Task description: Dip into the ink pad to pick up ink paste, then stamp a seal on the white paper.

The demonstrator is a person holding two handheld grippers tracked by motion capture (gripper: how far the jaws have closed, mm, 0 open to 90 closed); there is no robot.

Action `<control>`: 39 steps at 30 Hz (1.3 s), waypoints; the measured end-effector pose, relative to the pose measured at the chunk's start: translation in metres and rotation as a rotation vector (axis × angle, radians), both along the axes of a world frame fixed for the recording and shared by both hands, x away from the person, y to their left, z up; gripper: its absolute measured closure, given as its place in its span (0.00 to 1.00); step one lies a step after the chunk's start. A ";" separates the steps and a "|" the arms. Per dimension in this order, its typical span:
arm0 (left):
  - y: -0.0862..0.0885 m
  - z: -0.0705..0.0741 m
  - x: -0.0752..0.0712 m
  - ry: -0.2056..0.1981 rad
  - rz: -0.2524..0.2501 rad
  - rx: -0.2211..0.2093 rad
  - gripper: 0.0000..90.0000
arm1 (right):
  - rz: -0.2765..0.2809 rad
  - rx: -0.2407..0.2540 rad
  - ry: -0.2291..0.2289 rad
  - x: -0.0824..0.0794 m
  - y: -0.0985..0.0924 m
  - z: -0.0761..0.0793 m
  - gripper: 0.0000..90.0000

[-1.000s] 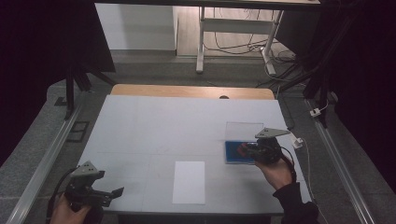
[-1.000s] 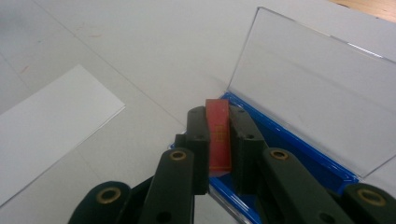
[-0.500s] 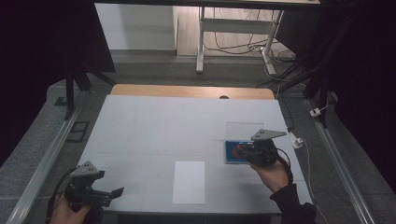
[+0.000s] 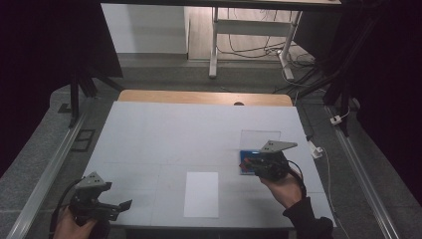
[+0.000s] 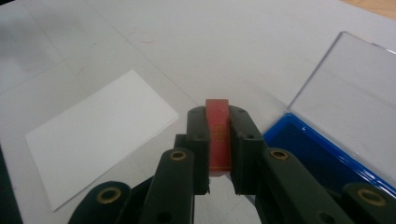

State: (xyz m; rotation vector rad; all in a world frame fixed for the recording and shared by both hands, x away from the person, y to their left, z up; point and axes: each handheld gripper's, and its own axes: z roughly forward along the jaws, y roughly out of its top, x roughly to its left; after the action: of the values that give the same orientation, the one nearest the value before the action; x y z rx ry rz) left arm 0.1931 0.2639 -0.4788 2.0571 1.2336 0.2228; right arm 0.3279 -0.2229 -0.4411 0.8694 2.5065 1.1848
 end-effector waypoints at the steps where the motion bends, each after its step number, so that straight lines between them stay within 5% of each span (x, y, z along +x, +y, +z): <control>1: 0.000 0.000 0.000 -0.001 0.000 0.000 0.02 | 0.005 0.002 0.001 -0.001 0.001 0.000 0.89; 39: 0.000 0.000 0.001 0.001 -0.001 -0.003 0.02 | 0.191 -0.062 0.045 -0.014 0.072 -0.019 0.89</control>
State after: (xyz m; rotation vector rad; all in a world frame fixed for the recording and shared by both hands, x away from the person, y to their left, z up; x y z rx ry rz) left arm 0.1936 0.2642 -0.4792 2.0558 1.2333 0.2191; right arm 0.3134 -0.1511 -0.4603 0.6615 2.6972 1.1473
